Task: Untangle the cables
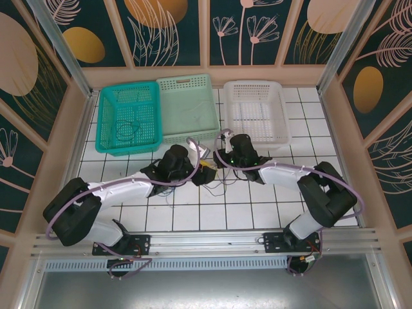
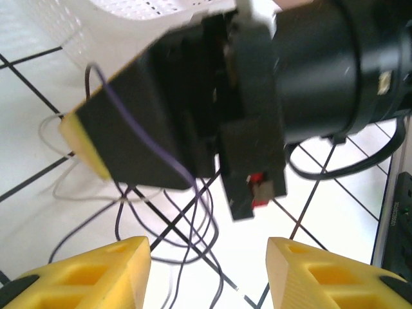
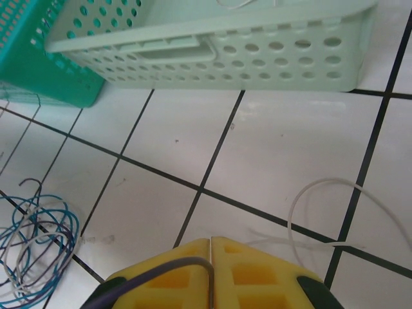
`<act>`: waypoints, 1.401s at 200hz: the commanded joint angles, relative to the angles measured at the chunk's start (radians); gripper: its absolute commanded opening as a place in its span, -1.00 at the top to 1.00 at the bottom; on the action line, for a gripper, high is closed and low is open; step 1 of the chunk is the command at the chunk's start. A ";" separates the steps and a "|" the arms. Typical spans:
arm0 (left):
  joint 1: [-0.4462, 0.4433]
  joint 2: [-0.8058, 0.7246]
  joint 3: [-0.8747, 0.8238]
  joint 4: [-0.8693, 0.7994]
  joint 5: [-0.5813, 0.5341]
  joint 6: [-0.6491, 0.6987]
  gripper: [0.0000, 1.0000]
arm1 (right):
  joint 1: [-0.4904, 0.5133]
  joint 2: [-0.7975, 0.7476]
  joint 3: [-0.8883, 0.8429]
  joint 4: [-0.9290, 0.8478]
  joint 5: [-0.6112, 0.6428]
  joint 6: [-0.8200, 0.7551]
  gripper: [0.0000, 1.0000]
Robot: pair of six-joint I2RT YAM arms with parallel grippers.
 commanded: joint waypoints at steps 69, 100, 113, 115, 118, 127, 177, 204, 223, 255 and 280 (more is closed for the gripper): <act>-0.024 0.032 0.007 0.063 -0.013 0.022 -0.12 | -0.011 -0.040 0.001 0.024 -0.040 0.031 0.80; -0.030 0.063 0.025 0.060 -0.041 0.021 -0.11 | -0.010 -0.044 0.004 0.028 -0.057 0.041 0.80; -0.030 0.075 0.031 0.056 -0.061 0.018 -0.08 | -0.010 -0.051 0.004 0.025 -0.060 0.045 0.80; -0.030 0.077 0.032 0.057 -0.062 0.017 -0.07 | -0.010 -0.052 0.004 0.025 -0.061 0.045 0.80; -0.029 0.079 0.033 0.058 -0.064 0.018 -0.07 | -0.010 -0.053 0.004 0.025 -0.062 0.046 0.81; -0.029 0.085 0.037 0.063 -0.061 0.017 -0.04 | -0.010 -0.059 0.000 0.025 -0.063 0.047 0.80; -0.029 0.104 0.056 0.085 -0.077 0.009 0.65 | -0.010 -0.072 -0.017 0.019 -0.057 0.050 0.79; -0.030 0.073 0.039 0.074 -0.111 0.006 1.00 | -0.017 -0.090 -0.024 -0.010 -0.020 0.042 0.60; -0.030 0.039 0.028 0.063 -0.125 0.011 1.00 | -0.026 -0.105 -0.031 -0.043 0.016 0.033 0.31; -0.029 -0.001 0.027 0.042 -0.133 0.004 1.00 | -0.034 -0.153 -0.059 -0.081 0.075 0.011 0.09; -0.029 -0.024 0.029 0.063 -0.121 -0.031 1.00 | -0.035 -0.185 -0.097 -0.117 0.130 0.012 0.07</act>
